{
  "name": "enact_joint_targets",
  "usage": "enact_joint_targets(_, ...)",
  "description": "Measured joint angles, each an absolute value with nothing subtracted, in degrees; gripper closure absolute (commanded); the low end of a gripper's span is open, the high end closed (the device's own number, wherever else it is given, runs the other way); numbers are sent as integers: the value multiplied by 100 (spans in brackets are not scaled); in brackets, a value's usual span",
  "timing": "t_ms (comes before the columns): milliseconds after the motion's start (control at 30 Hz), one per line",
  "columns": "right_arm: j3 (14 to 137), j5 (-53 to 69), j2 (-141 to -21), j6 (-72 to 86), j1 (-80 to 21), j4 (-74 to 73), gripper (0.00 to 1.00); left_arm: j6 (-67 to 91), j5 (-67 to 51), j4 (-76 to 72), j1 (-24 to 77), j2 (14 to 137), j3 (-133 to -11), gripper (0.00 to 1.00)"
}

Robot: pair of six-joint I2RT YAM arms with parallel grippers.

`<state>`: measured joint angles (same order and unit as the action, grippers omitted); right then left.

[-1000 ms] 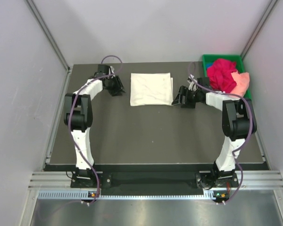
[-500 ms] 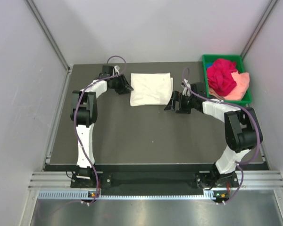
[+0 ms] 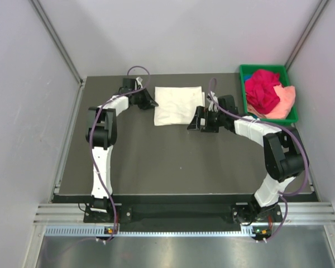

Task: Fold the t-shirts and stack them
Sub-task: Neatly place the folded tshirt to the corner

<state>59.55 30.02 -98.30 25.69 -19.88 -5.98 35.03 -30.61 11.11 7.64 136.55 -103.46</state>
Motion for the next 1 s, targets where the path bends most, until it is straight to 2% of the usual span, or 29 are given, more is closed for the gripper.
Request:
enact_joint_targets(33,6031,2995,-9828,2569,-1997,-600,0,3522,-3061,1100,766,13675,-10346,95)
enact_joint_targets(67,6090,2991,-9819,2569,-2005,-613,0,3553,-3065,1090,766,13701,-10348,100)
enact_joint_targets(267,6361,2932,-9682,2550,-2025,-725,0,3588,-3092,1083,764,13732,-10385,100)
enact_joint_targets(500,6388,2781,-9679,2451,-2025,-930,0,3395,-2486,1671,740,13729,-10735,100)
enact_joint_targets(1000,6263,2783,-9273,2272,-2021,-985,0,2010,-3,3081,-604,13747,-11876,100)
